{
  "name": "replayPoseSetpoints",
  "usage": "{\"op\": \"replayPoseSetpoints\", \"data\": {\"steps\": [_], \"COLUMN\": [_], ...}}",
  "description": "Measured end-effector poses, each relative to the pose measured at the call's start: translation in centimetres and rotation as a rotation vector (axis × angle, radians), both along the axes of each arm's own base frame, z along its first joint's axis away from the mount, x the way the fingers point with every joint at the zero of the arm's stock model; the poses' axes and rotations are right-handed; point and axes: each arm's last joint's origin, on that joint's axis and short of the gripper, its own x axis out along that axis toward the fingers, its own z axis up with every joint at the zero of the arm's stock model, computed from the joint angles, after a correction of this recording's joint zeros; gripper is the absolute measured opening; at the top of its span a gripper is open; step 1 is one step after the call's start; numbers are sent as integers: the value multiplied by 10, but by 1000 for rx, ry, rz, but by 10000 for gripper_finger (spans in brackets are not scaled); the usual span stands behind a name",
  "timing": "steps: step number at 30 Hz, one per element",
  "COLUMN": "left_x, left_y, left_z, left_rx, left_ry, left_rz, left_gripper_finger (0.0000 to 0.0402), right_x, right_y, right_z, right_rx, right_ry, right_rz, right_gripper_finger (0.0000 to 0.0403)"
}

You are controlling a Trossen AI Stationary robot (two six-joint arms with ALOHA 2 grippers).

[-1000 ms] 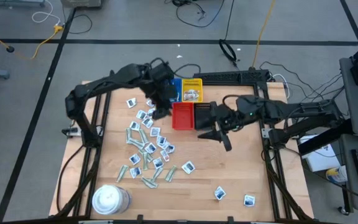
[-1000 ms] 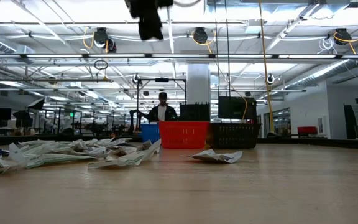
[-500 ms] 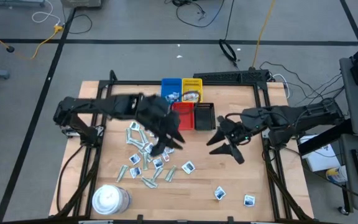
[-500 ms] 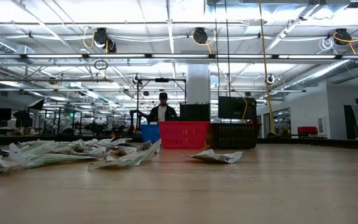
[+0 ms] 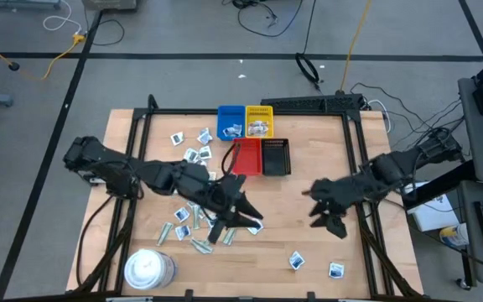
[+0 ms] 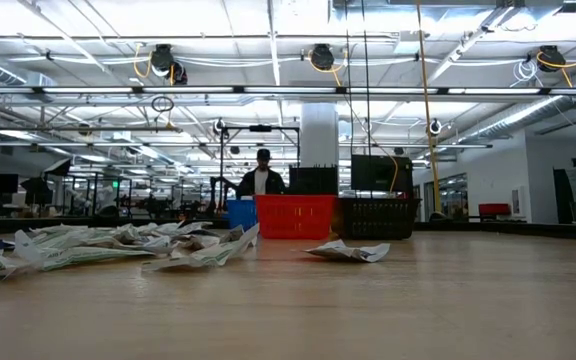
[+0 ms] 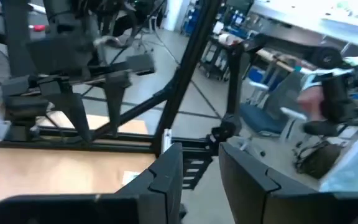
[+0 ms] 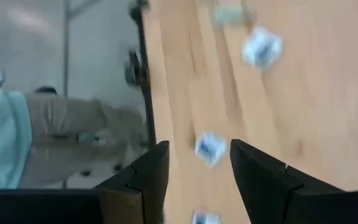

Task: Pick & Place First Aid Supplies
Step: Put the alcohol pad into the blue bin

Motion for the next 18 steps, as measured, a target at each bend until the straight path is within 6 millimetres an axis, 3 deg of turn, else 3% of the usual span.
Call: {"op": "replayPoseSetpoints", "data": {"steps": [4,9,18], "left_x": [-1,-6,-13], "left_y": [-10,-21,-38], "left_z": [-4,6,-4], "left_rx": [-27,-47,5], "left_ry": [25,-52,24], "left_rz": [6,13,26], "left_gripper_finger": [108,108,108], "right_x": [-19,-38,-52], "right_y": [17,45,102], "right_z": [-7,-15,-48], "right_rx": [39,82,-24], "right_ry": [181,331,500], "right_rz": [-32,-53,-38], "right_gripper_finger": [164,164,164]}}
